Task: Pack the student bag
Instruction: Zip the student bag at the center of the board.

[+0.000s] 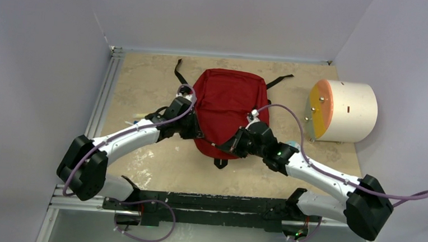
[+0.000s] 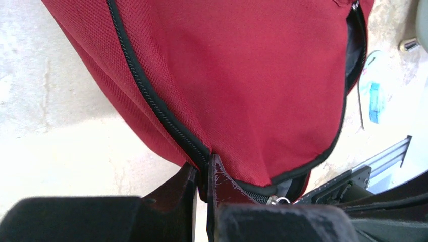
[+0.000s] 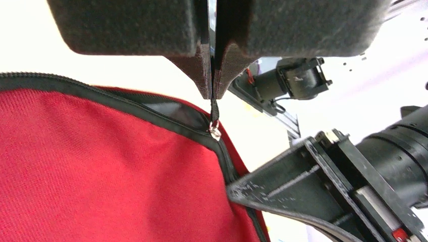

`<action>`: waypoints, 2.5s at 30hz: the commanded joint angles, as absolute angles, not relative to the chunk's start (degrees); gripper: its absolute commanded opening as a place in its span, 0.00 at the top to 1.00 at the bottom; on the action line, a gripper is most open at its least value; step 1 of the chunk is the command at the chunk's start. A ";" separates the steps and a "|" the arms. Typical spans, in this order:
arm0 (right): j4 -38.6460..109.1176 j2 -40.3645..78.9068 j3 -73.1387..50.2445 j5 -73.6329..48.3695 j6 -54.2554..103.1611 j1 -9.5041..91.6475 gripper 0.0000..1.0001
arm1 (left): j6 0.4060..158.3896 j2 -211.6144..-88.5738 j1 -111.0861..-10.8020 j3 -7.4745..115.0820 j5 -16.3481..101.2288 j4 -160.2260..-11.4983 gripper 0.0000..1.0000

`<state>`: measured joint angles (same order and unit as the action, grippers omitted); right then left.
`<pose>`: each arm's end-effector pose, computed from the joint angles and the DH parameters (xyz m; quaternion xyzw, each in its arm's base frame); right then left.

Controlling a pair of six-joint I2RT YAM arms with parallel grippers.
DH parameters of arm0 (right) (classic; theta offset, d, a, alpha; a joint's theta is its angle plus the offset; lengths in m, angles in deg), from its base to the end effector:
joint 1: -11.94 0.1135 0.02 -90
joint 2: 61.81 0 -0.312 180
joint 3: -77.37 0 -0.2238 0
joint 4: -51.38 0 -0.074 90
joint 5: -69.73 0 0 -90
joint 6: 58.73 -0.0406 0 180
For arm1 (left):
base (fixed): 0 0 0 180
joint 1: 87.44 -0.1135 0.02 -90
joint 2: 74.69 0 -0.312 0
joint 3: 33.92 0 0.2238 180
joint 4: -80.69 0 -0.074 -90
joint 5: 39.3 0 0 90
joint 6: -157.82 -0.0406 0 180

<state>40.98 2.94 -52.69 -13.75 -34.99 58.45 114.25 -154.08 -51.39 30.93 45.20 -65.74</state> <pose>0.1389 0.1531 0.2898 0.1146 0.8357 0.4720 0.2561 0.2043 -0.1536 0.2788 -0.0673 0.9306 -0.2691 0.2390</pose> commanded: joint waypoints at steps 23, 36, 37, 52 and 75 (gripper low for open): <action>14.60 3.57 -39.36 -43.53 -20.32 54.78 1.00 | 102.21 -150.63 -72.23 34.49 48.35 -60.64 1.00; 20.81 3.62 -39.54 -37.55 -10.15 46.93 1.00 | 98.45 -149.06 -77.86 37.48 43.65 -58.55 0.78; 22.91 3.26 -39.98 -34.58 -8.96 46.93 1.00 | 99.17 -148.30 -77.86 37.55 41.55 -58.38 0.70; 40.85 6.58 -41.62 -7.79 -4.79 47.03 1.00 | 126.71 -138.23 -55.39 33.14 42.28 -56.73 0.43; 38.18 1.13 -46.45 -13.44 -9.55 47.03 1.00 | 144.51 -143.25 -45.76 27.36 58.25 -68.39 0.37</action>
